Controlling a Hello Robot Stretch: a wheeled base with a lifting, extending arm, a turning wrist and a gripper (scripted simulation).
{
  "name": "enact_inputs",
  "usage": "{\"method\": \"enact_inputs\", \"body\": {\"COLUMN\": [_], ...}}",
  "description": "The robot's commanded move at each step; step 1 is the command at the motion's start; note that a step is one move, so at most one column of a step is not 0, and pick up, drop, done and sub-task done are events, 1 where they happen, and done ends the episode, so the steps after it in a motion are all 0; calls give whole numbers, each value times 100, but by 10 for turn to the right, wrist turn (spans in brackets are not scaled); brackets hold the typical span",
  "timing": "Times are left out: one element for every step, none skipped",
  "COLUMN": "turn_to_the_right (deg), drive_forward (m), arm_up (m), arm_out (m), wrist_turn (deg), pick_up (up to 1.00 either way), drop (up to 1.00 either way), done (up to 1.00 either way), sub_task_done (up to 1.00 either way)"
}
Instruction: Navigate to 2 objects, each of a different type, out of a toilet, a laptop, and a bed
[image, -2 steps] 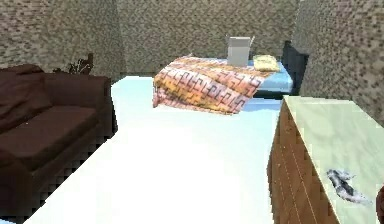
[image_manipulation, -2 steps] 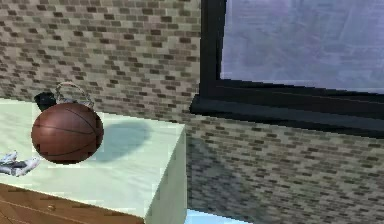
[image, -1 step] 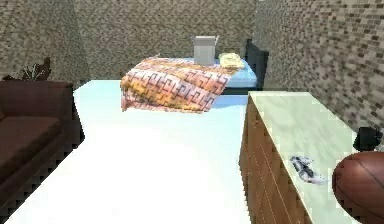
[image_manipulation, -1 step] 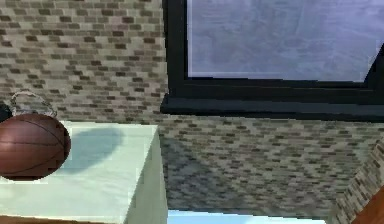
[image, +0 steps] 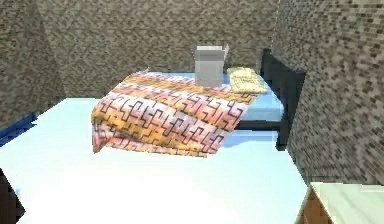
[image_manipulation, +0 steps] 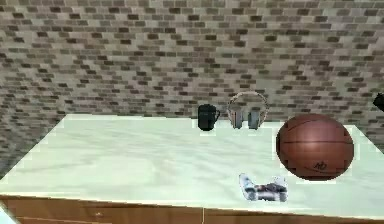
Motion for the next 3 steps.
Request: {"method": "enact_inputs", "body": {"turn_to_the_right": [0, 150, 30], "drive_forward": [100, 0, 0], "arm_up": [0, 0, 0], "arm_out": [0, 0, 0], "wrist_turn": [0, 0, 0], "pick_up": [0, 0, 0], "drop": [0, 0, 0], "done": [0, 0, 0], "sub_task_done": [0, 0, 0]}}
